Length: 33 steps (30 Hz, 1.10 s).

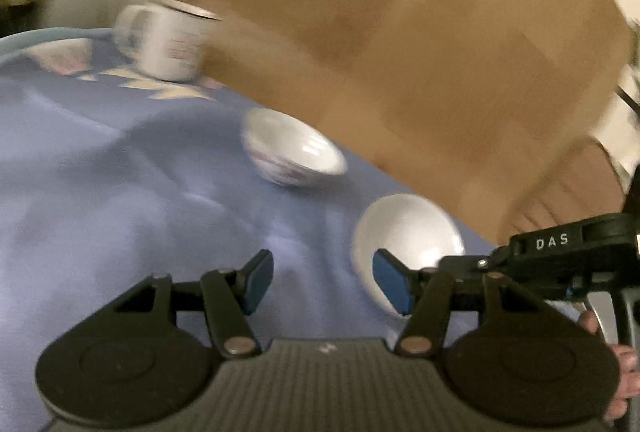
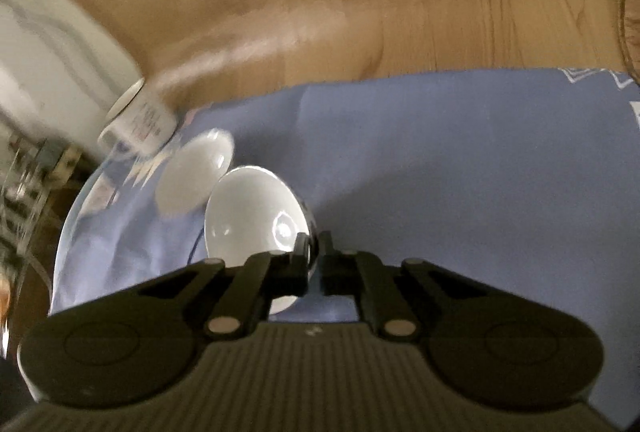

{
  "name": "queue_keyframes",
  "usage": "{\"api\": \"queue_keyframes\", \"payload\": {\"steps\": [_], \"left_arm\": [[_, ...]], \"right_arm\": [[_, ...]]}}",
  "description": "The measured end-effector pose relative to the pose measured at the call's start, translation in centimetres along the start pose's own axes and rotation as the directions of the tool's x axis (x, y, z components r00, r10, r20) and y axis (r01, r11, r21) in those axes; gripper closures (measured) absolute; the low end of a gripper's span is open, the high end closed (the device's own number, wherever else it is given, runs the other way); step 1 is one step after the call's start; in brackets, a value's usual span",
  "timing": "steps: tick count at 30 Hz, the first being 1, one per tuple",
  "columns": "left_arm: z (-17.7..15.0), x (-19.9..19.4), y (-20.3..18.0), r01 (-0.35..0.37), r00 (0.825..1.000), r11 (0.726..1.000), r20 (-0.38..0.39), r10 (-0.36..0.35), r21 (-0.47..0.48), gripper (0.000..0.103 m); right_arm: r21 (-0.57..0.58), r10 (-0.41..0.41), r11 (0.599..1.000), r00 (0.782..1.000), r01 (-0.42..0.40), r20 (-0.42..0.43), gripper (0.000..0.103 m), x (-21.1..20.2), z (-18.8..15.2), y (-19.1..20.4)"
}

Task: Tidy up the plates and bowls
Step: 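Grasp a red-flowered bowl rim with the left tool while the right grasps another, then lower both bowls onto the bowl stack by the window and open both tools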

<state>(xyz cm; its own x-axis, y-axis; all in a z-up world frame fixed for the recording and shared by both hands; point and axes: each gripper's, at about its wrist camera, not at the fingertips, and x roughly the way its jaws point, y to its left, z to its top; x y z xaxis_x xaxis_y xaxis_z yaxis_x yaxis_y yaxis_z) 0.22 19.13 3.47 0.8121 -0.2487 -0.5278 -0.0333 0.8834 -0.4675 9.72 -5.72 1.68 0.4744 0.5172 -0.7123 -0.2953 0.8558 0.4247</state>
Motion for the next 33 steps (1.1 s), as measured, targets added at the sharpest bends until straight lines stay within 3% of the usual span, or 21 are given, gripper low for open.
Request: {"api": "queue_keyframes", "payload": {"steps": [3, 4, 5, 7, 11, 15, 19, 26, 33], "left_arm": [[-0.9, 0.3, -2.3, 0.011, 0.999, 0.992, -0.032, -0.007, 0.127, 0.055], [-1.2, 0.4, -2.8, 0.024, 0.999, 0.988, -0.045, -0.017, 0.153, 0.066], [-1.5, 0.6, -3.3, 0.042, 0.997, 0.984, -0.071, -0.030, 0.175, 0.083], [-2.3, 0.9, -4.4, 0.052, 0.994, 0.975, -0.108, -0.029, 0.216, 0.088], [-3.0, 0.2, -5.4, 0.008, 0.995, 0.972, -0.100, 0.016, 0.235, 0.089], [-3.5, -0.2, -5.3, 0.012, 0.992, 0.986, -0.126, 0.010, 0.168, 0.089], [-4.1, -0.6, -6.8, -0.009, 0.990, 0.984, -0.137, 0.034, 0.180, 0.088], [-4.1, 0.8, -12.8, 0.093, 0.983, 0.973, -0.175, -0.056, 0.211, 0.088], [-4.8, 4.5, -21.1, 0.213, 0.959, 0.936, -0.244, -0.145, 0.280, 0.087]], "right_arm": [[-0.013, 0.041, 0.999, 0.998, -0.041, -0.044, 0.096, -1.8, -2.0, -0.2], [-0.019, 0.051, 0.998, 0.997, -0.052, -0.052, 0.096, -2.3, -2.7, -0.4], [-0.019, 0.059, 0.998, 0.997, -0.060, -0.057, 0.095, -2.8, -3.3, -0.6], [-0.007, 0.079, 0.997, 0.995, -0.079, -0.064, 0.095, -3.6, -4.3, -1.1], [-0.033, 0.067, 0.997, 0.998, -0.067, -0.013, 0.088, -4.9, -5.6, -1.8], [-0.050, 0.074, 0.996, 0.997, -0.074, -0.003, 0.088, -4.6, -6.2, -1.6], [-0.089, 0.048, 0.995, 0.999, -0.047, 0.011, 0.092, -4.4, -6.4, -1.3], [-0.170, -0.030, 0.984, 0.989, 0.055, 0.148, 0.094, -9.0, -7.0, -3.5], [-0.132, -0.181, 0.964, 0.935, 0.230, 0.306, 0.094, -14.7, -7.5, -8.5]]}}
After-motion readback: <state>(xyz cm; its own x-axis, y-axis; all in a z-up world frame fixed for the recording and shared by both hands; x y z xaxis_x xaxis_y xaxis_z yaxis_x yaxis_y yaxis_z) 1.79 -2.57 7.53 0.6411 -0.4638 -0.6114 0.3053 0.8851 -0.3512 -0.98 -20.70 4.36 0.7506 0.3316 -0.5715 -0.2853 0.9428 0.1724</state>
